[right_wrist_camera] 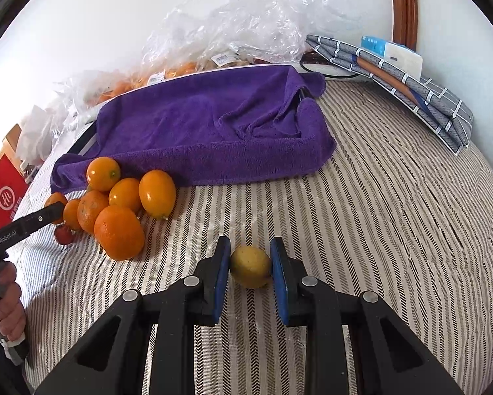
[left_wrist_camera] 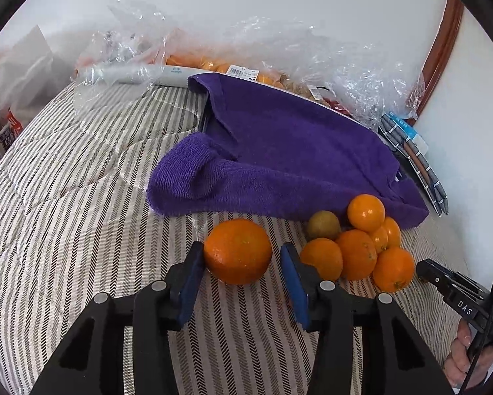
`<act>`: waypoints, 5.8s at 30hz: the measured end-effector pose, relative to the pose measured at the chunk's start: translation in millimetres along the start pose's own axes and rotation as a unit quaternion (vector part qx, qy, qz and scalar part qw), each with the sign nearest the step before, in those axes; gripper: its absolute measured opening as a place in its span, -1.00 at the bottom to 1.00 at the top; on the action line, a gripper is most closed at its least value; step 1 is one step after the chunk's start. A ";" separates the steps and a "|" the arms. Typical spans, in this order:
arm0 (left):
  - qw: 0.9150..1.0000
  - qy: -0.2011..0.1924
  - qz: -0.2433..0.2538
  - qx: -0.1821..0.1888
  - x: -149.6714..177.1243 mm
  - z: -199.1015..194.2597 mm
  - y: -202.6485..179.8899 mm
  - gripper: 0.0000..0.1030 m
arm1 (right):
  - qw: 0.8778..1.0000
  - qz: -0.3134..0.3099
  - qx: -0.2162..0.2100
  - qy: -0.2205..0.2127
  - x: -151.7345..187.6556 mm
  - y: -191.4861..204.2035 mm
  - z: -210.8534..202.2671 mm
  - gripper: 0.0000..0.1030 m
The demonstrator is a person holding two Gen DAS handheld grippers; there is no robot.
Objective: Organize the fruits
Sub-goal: 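Grasp the large orange with the left gripper while the right gripper holds the yellow citrus, then carry both fruits onto the purple towel and open both grippers, then move the right gripper to a large orange and close on it, then grasp the red fruit with the left gripper while the right gripper holds the orange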
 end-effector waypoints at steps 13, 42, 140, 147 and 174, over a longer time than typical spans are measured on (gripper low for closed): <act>0.998 -0.053 0.002 0.034 -9.9 -26.6 -10.3 -0.26 | 0.999 -0.005 0.002 -0.032 -17.1 1.3 -21.4 -0.51; 0.997 -0.073 -0.030 0.001 -102.5 60.0 -17.5 -0.26 | 0.996 -0.005 -0.018 -0.083 -134.5 13.4 72.0 -0.51; 0.994 -0.065 0.069 -0.045 -5.9 -59.0 7.7 0.24 | 0.997 -0.037 -0.074 -0.008 -3.4 71.6 -22.3 -0.11; 0.996 -0.044 0.070 -0.027 6.2 -51.2 9.4 0.24 | 0.997 -0.035 -0.070 0.011 5.3 81.5 -2.5 -0.11; 0.996 0.024 0.080 0.015 32.1 -11.9 -44.4 -0.55 | 0.999 -0.026 -0.032 -0.008 21.6 26.0 -23.2 -0.23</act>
Point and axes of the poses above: each gripper's, at about its wrist camera, not at the fingertips, and z roughly the way its jaws point, y to its left, x to its underside, the point moved 4 cm from there along z, roughly the way its jaws point, and after that the axes turned 9 degrees about -y, right-handed, at the moved point
